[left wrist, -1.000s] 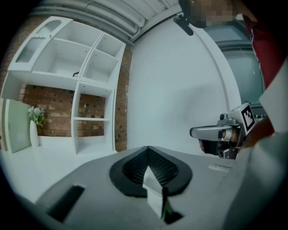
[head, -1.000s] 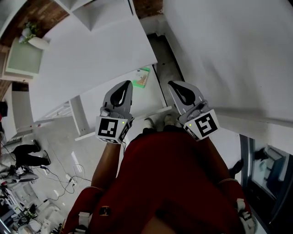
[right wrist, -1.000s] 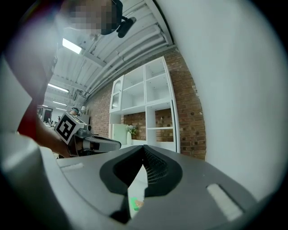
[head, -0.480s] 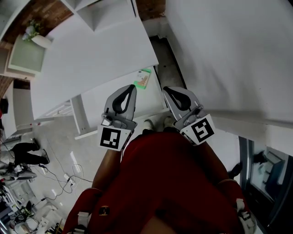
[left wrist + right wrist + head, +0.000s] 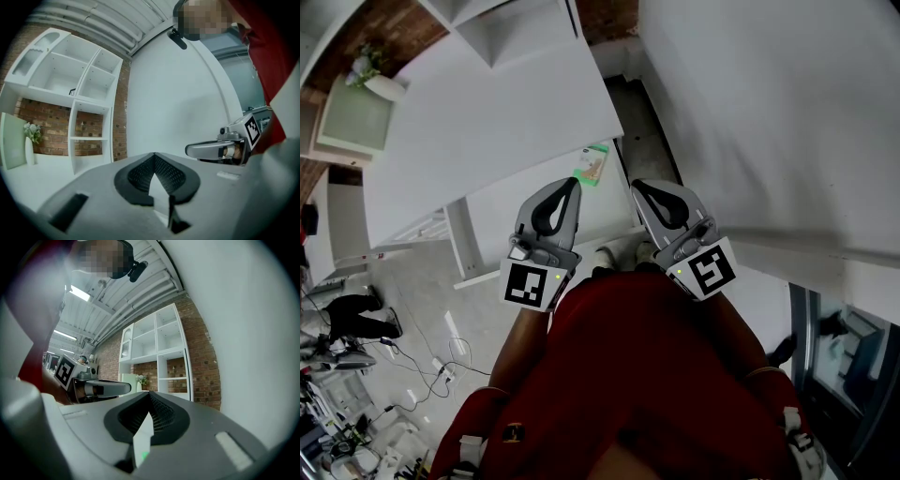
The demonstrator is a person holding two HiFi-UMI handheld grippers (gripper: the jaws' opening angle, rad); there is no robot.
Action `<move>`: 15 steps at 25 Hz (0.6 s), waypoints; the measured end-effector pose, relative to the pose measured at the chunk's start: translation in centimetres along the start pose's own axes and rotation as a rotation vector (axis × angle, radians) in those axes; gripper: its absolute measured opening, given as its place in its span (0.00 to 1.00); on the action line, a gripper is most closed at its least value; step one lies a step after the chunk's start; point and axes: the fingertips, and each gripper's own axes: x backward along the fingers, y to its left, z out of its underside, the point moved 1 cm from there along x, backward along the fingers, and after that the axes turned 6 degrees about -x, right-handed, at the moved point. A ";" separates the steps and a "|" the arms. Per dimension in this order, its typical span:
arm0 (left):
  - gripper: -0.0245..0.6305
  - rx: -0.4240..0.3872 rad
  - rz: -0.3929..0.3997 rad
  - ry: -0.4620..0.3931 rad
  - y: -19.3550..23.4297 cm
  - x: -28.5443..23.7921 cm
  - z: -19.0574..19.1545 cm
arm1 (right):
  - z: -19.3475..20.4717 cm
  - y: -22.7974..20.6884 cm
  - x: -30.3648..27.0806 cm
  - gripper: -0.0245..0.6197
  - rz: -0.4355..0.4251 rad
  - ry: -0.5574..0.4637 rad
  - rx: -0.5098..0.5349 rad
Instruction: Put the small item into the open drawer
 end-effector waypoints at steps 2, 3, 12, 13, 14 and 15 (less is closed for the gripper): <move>0.04 0.005 0.002 0.005 0.0 -0.2 0.1 | 0.1 -0.2 0.0 0.05 0.003 0.003 -0.002; 0.04 0.005 0.003 0.007 0.0 -0.3 0.2 | 0.1 -0.3 0.0 0.05 0.005 0.006 -0.003; 0.04 0.011 0.003 0.017 0.2 -0.5 0.8 | 0.5 -0.7 0.2 0.05 0.025 0.016 0.003; 0.04 0.011 0.002 0.019 0.2 -0.5 0.9 | 0.5 -0.7 0.2 0.05 0.027 0.015 0.004; 0.04 0.011 0.000 0.021 0.3 -0.4 1.0 | 0.5 -0.7 0.3 0.05 0.029 0.014 0.004; 0.04 0.012 -0.002 0.023 0.3 -0.4 1.1 | 0.5 -0.7 0.3 0.05 0.031 0.013 0.005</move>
